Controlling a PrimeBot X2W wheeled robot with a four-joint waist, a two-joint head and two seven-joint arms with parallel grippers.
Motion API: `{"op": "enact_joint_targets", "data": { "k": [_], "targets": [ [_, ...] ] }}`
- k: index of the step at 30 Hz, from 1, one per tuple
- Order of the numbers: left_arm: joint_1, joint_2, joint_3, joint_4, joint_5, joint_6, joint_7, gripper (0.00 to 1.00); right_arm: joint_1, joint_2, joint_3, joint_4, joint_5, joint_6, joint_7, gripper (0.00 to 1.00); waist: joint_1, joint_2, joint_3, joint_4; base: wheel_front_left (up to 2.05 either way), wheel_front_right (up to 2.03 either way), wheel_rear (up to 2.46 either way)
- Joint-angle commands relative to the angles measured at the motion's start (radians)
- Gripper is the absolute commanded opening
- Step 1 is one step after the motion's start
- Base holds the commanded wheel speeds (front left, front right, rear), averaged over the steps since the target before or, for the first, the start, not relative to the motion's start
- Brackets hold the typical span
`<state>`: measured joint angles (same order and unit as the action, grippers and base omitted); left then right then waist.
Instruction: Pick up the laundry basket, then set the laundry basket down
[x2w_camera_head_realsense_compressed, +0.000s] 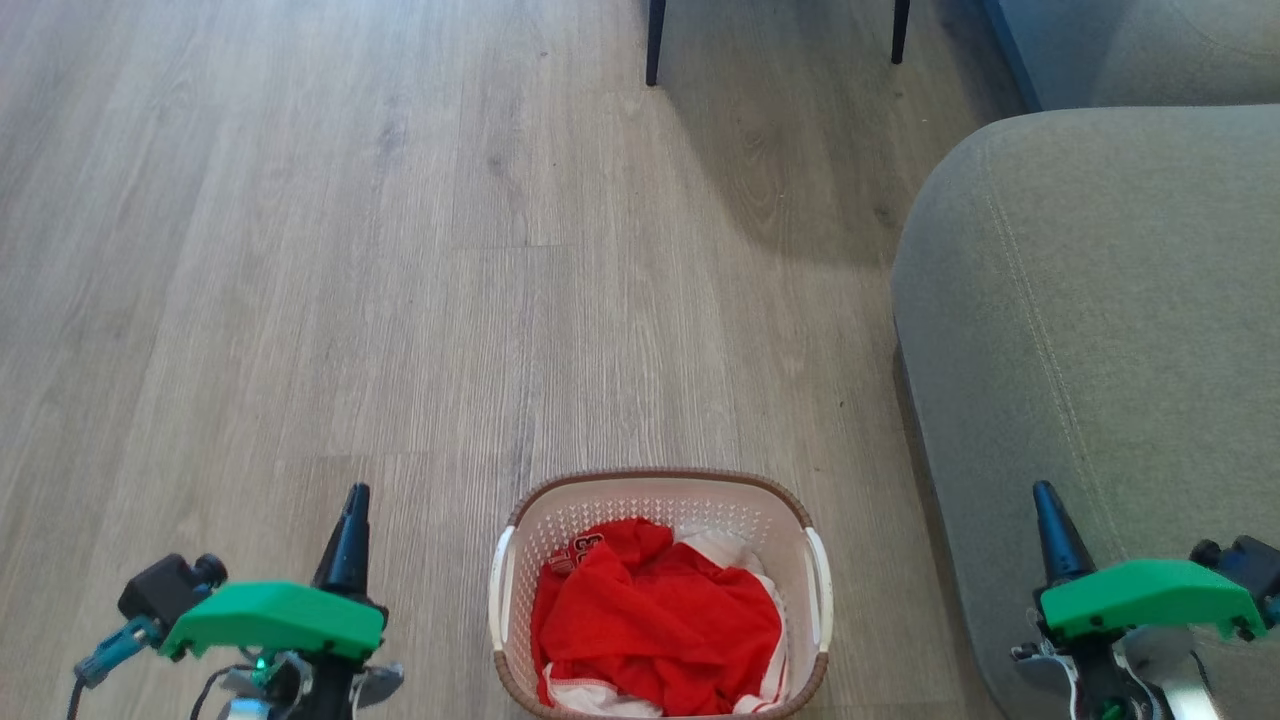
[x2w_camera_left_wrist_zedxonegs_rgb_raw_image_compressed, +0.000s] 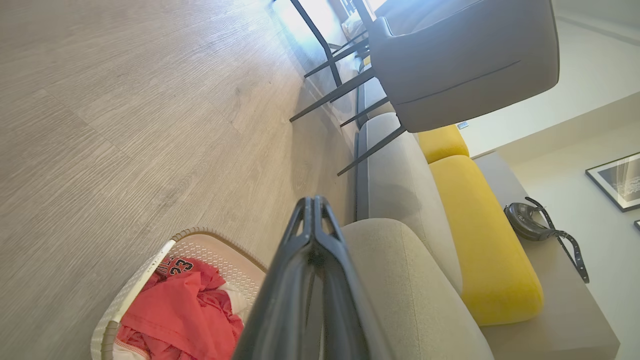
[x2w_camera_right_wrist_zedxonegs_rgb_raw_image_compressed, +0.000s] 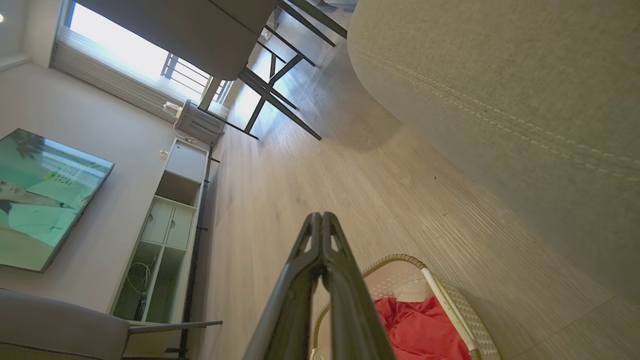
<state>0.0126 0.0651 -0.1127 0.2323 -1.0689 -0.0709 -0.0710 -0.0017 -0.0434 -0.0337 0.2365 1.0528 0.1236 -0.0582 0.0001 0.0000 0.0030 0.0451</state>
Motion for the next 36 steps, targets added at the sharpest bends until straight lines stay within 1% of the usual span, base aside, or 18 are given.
{"op": "enact_joint_targets", "data": {
  "k": [1, 36],
  "targets": [
    [-0.065, 0.017, 0.036, -0.028, -0.030, -0.009, 0.006, 0.00, -0.060, -0.021, 0.004, -0.027, 0.031, 0.004, 0.007, 0.00, 0.0000, 0.0000, 0.000, -0.001, 0.00, 0.00, 0.00],
    [-0.100, 0.015, 0.137, -0.002, -0.397, -0.043, 0.104, 0.00, -0.090, -0.022, -0.038, -0.004, 0.397, 0.006, 0.106, 0.00, -0.0001, 0.0000, 0.000, -0.031, 0.00, 0.00, 0.00]
  ]
}}
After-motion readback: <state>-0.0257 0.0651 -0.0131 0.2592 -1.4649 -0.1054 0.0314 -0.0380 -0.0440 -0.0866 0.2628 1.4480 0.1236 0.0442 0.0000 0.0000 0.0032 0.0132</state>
